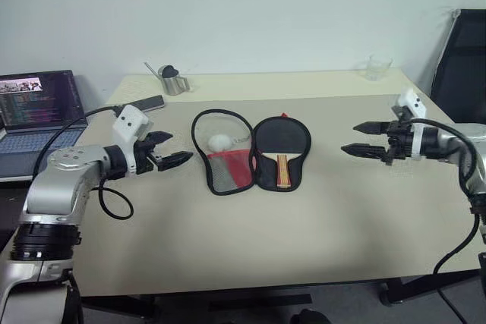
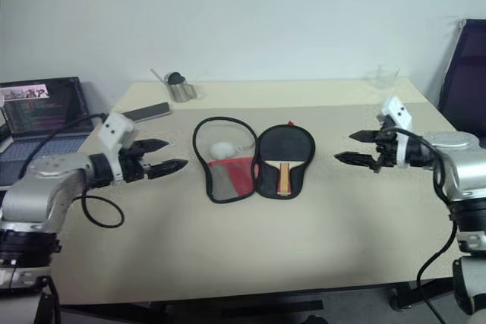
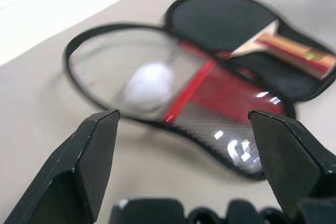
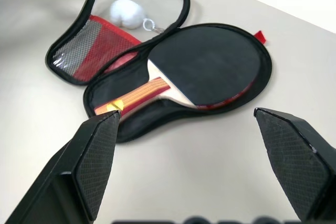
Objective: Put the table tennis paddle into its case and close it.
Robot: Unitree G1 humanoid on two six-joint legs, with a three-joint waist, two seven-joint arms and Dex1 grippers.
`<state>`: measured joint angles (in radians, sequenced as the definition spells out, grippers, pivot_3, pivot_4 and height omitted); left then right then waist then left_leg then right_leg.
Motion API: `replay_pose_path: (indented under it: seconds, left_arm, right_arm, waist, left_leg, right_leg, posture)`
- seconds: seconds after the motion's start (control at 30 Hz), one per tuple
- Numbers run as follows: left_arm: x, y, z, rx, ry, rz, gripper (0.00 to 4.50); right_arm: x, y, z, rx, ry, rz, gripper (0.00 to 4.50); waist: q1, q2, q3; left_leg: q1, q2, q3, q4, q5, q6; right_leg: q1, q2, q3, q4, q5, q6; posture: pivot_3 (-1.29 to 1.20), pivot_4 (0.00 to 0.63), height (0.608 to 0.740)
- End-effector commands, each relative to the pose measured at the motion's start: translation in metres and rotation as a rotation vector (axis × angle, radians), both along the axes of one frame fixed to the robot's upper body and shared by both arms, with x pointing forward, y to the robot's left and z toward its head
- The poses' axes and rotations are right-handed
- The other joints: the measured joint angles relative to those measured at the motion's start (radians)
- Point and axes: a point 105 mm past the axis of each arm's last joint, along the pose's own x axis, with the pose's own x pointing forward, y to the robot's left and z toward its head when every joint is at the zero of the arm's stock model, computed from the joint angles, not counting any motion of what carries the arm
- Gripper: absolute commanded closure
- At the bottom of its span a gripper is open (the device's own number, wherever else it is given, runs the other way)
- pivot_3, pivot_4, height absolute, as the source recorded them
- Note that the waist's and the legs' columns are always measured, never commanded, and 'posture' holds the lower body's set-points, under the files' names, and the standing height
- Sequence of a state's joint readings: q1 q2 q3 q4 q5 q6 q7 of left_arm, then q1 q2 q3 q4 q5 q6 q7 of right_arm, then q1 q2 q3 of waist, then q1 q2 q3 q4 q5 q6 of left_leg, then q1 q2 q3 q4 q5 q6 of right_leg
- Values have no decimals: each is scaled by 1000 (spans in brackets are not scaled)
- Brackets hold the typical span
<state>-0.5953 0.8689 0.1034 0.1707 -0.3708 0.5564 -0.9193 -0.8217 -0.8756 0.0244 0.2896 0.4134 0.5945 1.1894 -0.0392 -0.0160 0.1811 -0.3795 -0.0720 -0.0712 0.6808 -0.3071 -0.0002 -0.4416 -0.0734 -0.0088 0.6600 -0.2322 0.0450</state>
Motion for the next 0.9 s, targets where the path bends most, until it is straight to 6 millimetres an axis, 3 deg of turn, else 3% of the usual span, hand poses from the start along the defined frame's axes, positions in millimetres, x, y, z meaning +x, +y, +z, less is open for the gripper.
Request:
replay_pose_path:
  seconds: [0.03, 0.27, 0.5, 0.83, 0.9]
  left_arm:
    - [5, 4, 8, 18, -37, 15, 212]
    - [11, 3, -13, 5, 24, 34, 212]
    - [24, 0, -39, -5, 112, 98, 106]
    - [44, -23, -58, -39, 166, 125, 106]
    - [45, -26, -62, -38, 182, 130, 460]
  right_arm:
    - [-7, 0, 23, -5, -81, 74, 13]
    - [-12, 3, 23, -24, -91, 129, 13]
    - [-23, 18, 33, 12, -113, 207, 0]
    - [-31, 32, 41, 14, -142, 249, 0]
    - [-32, 33, 41, 13, -146, 250, 0]
  waist:
    - [2, 0, 0]
    - [12, 0, 0]
    - [12, 0, 0]
    - [12, 0, 0]
    - [13, 0, 0]
  left_leg:
    - [0, 0, 0, 0, 0, 0]
    - [-2, -1, -2, 1, 0, 0]
    - [-2, -1, -2, 1, 0, 0]
    - [-3, -2, -3, 2, 0, -1]
    - [-3, -2, -3, 2, 0, -1]
  right_leg:
    - [0, 0, 0, 0, 0, 0]
    - [0, -2, 0, -1, 0, 0]
    - [0, -2, 0, -1, 0, 0]
    - [-1, -3, -1, 0, 0, 0]
    - [-1, -3, -1, 0, 0, 0]
  posture:
    - [0, 150, 740]
    - [0, 150, 740]
    - [0, 150, 740]
    - [0, 150, 740]
    - [0, 150, 740]
